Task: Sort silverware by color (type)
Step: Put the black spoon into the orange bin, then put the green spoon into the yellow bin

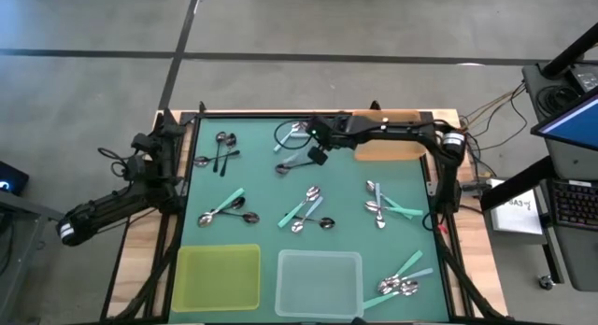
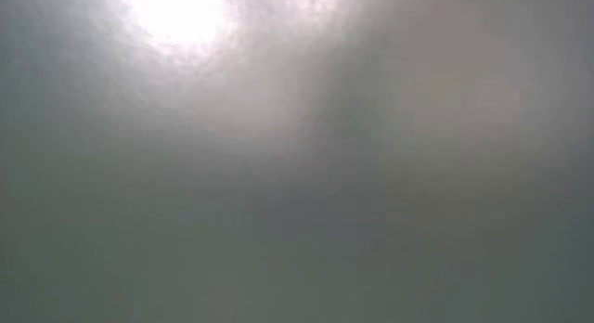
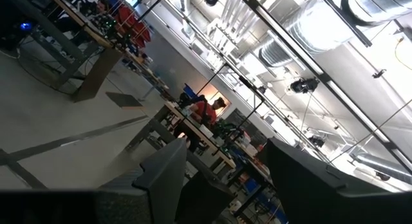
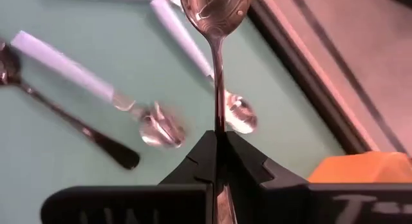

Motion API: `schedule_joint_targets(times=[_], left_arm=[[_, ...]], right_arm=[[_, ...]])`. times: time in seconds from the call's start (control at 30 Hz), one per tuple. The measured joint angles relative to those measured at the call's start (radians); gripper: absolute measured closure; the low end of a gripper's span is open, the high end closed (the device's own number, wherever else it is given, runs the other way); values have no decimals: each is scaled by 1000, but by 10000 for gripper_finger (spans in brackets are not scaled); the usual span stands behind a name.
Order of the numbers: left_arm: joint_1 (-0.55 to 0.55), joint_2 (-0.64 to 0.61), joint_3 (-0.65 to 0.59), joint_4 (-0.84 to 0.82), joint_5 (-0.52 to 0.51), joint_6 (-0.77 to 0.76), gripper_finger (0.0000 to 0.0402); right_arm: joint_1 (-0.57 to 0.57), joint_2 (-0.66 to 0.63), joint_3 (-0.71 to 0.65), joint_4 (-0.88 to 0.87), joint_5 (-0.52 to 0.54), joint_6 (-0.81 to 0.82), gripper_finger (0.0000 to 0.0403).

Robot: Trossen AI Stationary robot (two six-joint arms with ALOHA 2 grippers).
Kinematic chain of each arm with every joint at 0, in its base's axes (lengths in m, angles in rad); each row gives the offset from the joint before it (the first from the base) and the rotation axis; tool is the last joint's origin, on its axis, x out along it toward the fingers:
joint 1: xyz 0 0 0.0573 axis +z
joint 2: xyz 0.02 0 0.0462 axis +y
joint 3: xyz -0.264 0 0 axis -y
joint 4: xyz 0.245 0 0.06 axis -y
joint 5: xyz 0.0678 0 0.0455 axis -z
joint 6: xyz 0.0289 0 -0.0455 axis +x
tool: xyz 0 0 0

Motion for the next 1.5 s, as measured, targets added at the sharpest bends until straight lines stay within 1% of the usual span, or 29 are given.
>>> schedule_joint_targets(times=[0.17,0.23,0.3,0.5,0.63,0.7,0.87,0.97,1.1,1.17,1.33,1.5], left_arm=[[0,0,-2,-1,0,0,200],[0,0,-2,0,0,0,200],[0,0,-2,-1,0,0,200],[0,0,-2,0,0,0,200],[0,0,-2,0,0,0,200],[0,0,-2,-1,0,0,200],[0,0,-2,0,0,0,200],[0,0,-2,0,0,0,200],[0,0,-2,0,0,0,200],[0,0,-2,0,0,0,200],[0,0,-2,0,0,0,200],[0,0,-2,0,0,0,200]], right_arm=[[0,-34,0,-59,116,-5,391],[-5,-58,1,-128,163,9,391],[-16,-75,1,-220,200,57,391],[-67,-117,0,-525,222,223,391],[-111,-129,-32,-641,236,276,391],[-138,-140,-61,-660,229,289,391],[-183,-150,-146,-663,155,290,390],[-186,-150,-176,-668,157,296,390],[-182,-151,-182,-671,149,292,385],[-179,-153,-182,-671,132,284,373],[-180,-153,-182,-671,134,247,329],[-177,-155,-182,-671,124,263,294]])
